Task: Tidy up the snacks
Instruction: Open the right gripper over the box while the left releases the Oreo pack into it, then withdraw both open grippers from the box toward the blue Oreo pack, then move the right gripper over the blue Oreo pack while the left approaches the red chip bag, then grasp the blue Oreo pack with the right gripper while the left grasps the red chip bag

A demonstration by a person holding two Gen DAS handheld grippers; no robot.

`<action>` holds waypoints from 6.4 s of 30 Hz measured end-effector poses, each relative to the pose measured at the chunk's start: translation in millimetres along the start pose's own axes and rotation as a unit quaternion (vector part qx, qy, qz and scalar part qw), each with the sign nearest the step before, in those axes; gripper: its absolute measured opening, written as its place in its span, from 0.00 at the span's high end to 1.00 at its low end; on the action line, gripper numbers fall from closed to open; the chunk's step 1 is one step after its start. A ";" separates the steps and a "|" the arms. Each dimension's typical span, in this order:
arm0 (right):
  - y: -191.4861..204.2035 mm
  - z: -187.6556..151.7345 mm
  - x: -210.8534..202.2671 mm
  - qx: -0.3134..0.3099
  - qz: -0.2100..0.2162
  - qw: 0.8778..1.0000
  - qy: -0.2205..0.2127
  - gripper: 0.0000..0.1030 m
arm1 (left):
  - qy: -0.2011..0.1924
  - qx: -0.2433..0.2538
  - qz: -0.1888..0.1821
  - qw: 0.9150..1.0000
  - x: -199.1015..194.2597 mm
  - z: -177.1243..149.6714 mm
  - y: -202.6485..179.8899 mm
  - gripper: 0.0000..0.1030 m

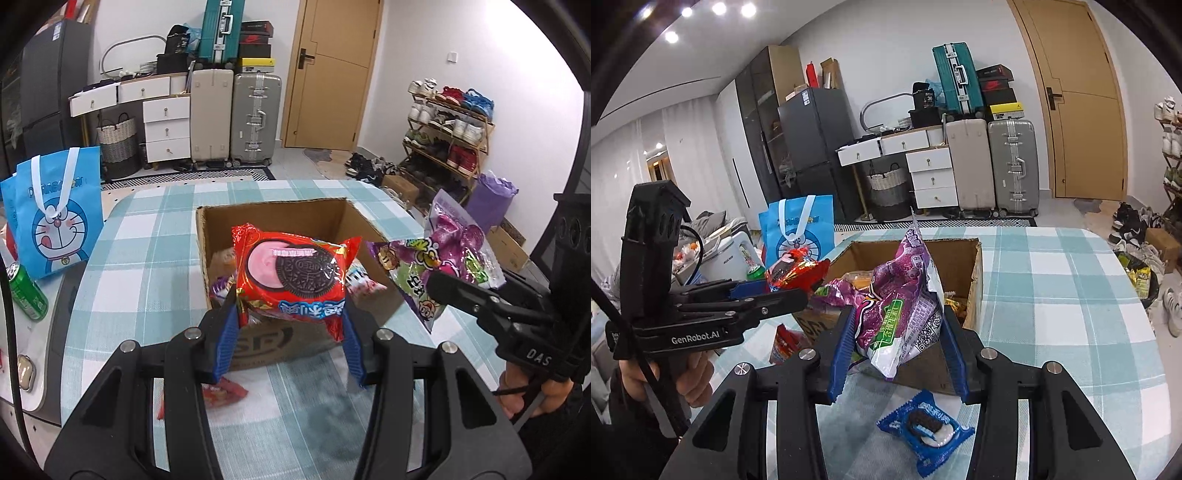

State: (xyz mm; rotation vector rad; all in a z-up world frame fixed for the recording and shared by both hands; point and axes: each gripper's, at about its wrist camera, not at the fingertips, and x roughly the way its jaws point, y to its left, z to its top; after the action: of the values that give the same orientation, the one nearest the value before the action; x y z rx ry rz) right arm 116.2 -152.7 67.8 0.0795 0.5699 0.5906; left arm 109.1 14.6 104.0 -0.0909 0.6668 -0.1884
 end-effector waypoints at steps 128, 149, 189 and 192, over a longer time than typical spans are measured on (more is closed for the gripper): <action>-21.6 -90.2 71.3 -0.027 -0.091 0.975 0.200 0.32 | 0.087 -0.025 0.098 0.991 65.3 -108.8 76.9 0.01; -25.9 -89.2 68.6 -0.039 -0.105 0.976 0.186 0.18 | 0.089 -0.023 0.097 0.991 67.0 -109.2 76.7 0.01; -28.2 -65.3 33.0 -0.043 -0.089 0.987 0.127 0.59 | 0.097 -0.054 0.061 0.992 93.7 -107.0 87.6 0.28; -27.4 -64.7 31.5 -0.042 -0.089 0.987 0.125 0.59 | 0.098 -0.056 0.043 0.993 93.7 -108.3 87.6 0.42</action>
State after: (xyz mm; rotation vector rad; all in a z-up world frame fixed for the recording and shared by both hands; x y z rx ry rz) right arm 117.3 -164.0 -8.3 -0.1263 0.7850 0.4531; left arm 126.6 78.9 -50.1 -0.1527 0.8753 -0.0774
